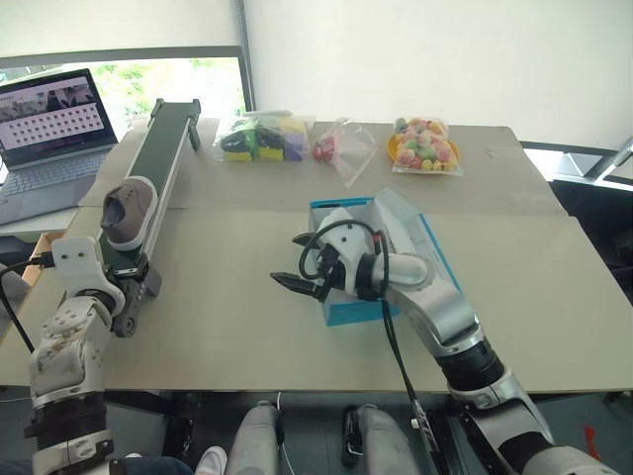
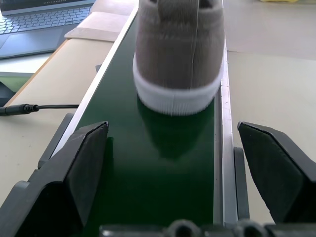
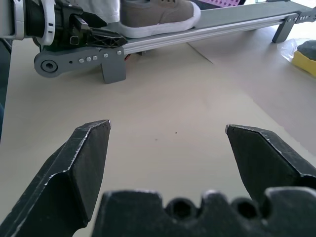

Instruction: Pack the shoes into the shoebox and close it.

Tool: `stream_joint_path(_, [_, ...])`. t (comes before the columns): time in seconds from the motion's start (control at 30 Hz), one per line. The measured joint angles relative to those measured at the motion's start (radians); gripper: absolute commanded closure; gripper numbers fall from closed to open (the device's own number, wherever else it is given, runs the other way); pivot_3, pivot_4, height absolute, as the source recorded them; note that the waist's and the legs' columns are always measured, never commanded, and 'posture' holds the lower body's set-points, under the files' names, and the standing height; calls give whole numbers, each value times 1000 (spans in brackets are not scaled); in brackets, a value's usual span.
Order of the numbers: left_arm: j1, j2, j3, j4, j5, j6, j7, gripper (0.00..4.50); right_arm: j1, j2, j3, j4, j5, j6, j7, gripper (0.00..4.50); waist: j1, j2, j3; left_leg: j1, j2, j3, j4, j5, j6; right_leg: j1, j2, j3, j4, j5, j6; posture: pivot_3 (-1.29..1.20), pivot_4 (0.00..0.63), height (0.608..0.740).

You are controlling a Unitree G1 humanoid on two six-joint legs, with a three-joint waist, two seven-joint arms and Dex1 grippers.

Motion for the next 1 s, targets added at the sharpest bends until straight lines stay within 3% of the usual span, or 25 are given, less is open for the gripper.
stream_joint_path(0.2, [-2, -3, -2, 0, 0, -1, 7, 0, 0, 0, -12, -4, 0, 12, -1, 73, 0, 0, 0, 0, 0, 0, 0, 0, 0, 0, 0, 0, 0, 0, 0, 0, 150, 681])
stream_joint_path(0.3, [-4, -5, -1, 0, -5, -1, 7, 740, 0, 0, -20, -5, 0, 21, -1, 0, 1, 0, 0, 0, 0, 0, 0, 0, 0, 0, 0, 0, 0, 0, 0, 0, 150, 681])
stream_joint_path(0.4, [-20, -8, 8, 0, -9, 0, 12, 1789, -5, 0, -30, -5, 1, 24, -1, 0, 5, 0, 0, 0, -1, 0, 0, 0, 0, 1, 0, 0, 0, 0, 0, 0, 150, 681])
stream_joint_path(0.43, [-27, -10, 9, 0, -10, 1, 13, 1892, -9, 2, -30, -5, 1, 25, -1, 0, 6, 0, 0, 0, 0, 0, 0, 0, 0, 1, 0, 0, 0, 0, 0, 0, 150, 681])
stream_joint_path(0.57, [-44, -50, 36, -2, -54, 0, 14, 1892, -28, 7, -34, -6, 2, 26, -1, 0, 5, 0, 0, 0, 0, 0, 1, 0, 0, 1, 0, 0, 0, 0, 0, 0, 150, 681])
stream_joint_path(0.7, [-59, -132, 60, -106, -185, -7, -33, 1892, -56, 31, -64, -4, 21, 69, -21, 0, 6, -2, -1, -1, -1, 0, 1, 1, 0, 1, 0, 0, 0, 0, 0, 0, 150, 681])
stream_joint_path(0.73, [-65, -145, 54, -148, -216, -3, -46, 1892, -72, 69, -89, 4, 45, 123, -44, 0, 4, -2, -1, -1, -1, 0, 1, 1, 1, 1, 0, 0, 0, 1, 0, 0, 150, 681])
stream_joint_path(0.8, [-72, -167, 4, -264, -279, 23, -74, 1892, -157, 209, -264, 90, 156, 332, -158, 0, 0, -2, -1, 0, -1, 0, 2, 3, 3, 2, 0, 0, 2, 2, -1, 0, 150, 681])
stream_joint_path(0.9, [-73, -212, -167, -395, -320, 89, -110, 1892, -299, 360, -536, 185, 322, 624, -324, 0, 1, -2, -1, 1, 0, 0, 3, 2, 2, 3, 1, 0, 3, 2, -1, 0, 150, 681])
stream_joint_path(1.0, [-67, -236, -258, -418, -323, 125, -115, 1892, -335, 365, -661, 221, 413, 765, -411, 0, 0, -2, -1, 0, -1, 0, 2, 3, 4, 2, 1, 0, 2, 2, -1, 0, 150, 681])
